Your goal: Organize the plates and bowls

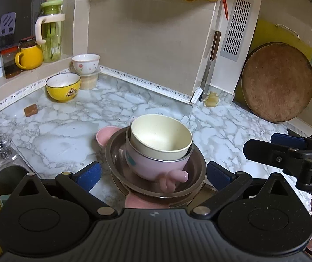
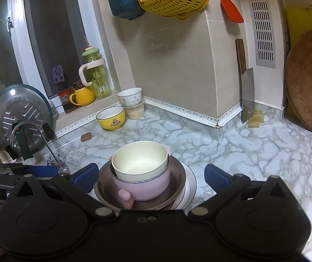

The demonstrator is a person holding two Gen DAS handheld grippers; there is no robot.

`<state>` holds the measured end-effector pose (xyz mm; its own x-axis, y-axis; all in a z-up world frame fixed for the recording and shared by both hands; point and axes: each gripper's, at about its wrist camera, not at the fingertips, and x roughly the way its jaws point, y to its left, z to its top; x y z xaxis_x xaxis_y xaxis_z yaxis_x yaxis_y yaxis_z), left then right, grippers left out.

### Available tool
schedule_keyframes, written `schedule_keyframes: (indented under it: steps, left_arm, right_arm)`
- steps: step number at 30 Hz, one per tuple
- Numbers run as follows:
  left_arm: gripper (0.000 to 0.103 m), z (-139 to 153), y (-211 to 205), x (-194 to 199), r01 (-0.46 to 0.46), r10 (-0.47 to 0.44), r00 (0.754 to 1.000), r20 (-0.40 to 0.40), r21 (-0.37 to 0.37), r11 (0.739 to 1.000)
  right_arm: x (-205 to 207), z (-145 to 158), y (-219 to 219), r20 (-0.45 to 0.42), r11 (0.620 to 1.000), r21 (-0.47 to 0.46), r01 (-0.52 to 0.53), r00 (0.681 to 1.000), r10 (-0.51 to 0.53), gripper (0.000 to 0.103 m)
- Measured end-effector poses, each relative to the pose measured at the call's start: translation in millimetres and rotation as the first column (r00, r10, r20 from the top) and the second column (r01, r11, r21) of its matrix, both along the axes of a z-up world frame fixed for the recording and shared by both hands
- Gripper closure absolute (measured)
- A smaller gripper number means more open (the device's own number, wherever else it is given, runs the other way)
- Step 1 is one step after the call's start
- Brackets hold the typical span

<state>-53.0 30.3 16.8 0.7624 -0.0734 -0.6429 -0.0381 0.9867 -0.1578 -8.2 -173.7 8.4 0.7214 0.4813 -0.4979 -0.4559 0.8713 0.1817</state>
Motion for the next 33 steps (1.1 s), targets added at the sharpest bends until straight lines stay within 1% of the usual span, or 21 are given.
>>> schedule_keyframes:
  steps: [12,24,33]
  left_arm:
    - [0.0,-2.3,-1.0,0.4,0.004,-0.004,1.0,-0.03,-0.003,1.0]
    - [0.0,-6.4,-0.8,3.1,0.011,-0.012,0.998,-0.066,-0.019,1.0]
    - [0.0,-6.9,-2.7,5.2,0.016,-0.017,0.998,-0.068,-0.017,1.0]
  right_arm:
    - [-6.0,-2.8,4.2,-0.03,1.0,-0.009,-0.004,1.0,0.004,0.0]
    - [-3.4,-4.0,2.1,-0.063,1.0,-0.018,0.004,0.998,-0.005,0.0]
    - [-0.4,-5.3,-1.8,-0.075,1.0,-0.013,0.01,0.997,-0.011,0.0]
